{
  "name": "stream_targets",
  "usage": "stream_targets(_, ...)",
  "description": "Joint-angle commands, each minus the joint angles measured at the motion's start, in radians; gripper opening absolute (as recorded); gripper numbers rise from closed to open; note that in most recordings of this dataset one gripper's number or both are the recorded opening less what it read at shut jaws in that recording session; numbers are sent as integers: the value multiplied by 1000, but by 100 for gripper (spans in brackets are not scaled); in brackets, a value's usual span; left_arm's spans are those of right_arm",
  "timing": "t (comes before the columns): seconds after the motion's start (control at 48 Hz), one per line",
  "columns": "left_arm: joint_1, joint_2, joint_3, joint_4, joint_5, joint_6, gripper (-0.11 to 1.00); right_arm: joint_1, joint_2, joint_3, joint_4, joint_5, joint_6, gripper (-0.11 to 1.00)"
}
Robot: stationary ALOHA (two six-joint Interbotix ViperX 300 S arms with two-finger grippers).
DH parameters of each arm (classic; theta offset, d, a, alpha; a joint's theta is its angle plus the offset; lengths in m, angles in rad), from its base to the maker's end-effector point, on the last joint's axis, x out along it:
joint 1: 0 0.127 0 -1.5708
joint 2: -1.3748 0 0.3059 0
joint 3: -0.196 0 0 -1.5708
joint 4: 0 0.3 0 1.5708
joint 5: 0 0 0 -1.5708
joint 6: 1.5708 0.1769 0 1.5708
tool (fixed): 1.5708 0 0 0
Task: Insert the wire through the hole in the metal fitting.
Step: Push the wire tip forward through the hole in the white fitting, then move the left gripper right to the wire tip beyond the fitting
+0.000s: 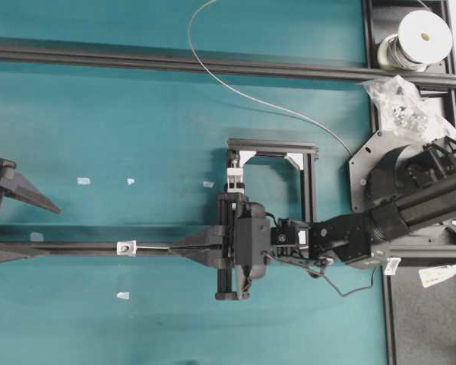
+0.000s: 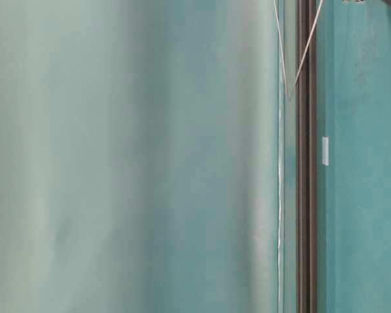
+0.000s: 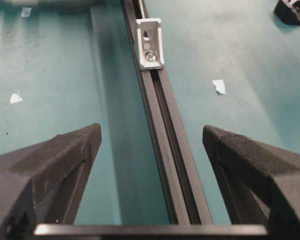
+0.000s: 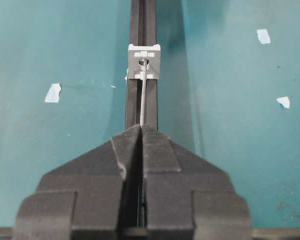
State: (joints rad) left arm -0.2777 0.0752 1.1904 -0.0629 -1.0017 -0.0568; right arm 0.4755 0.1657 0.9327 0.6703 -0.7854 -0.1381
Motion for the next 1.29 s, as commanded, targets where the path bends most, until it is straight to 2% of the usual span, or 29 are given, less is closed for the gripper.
stream_targets(0.0, -2, -8, -8, 0, -6, 2, 76, -6, -5, -20, -3, -6, 0, -1)
stream_targets(0.395, 2, -8, -28, 2, 32, -9, 76, -32, 29, -58, -3, -6, -3, -1)
stream_targets(0.666, 3, 2, -91, 0, 135, -11, 76, -44, 49, -91, -3, -6, -29, -1)
stream_targets(1.27, 51, 77, -201, -2, 195, -61, 76, -63, 86, -144, -3, -6, -49, -1)
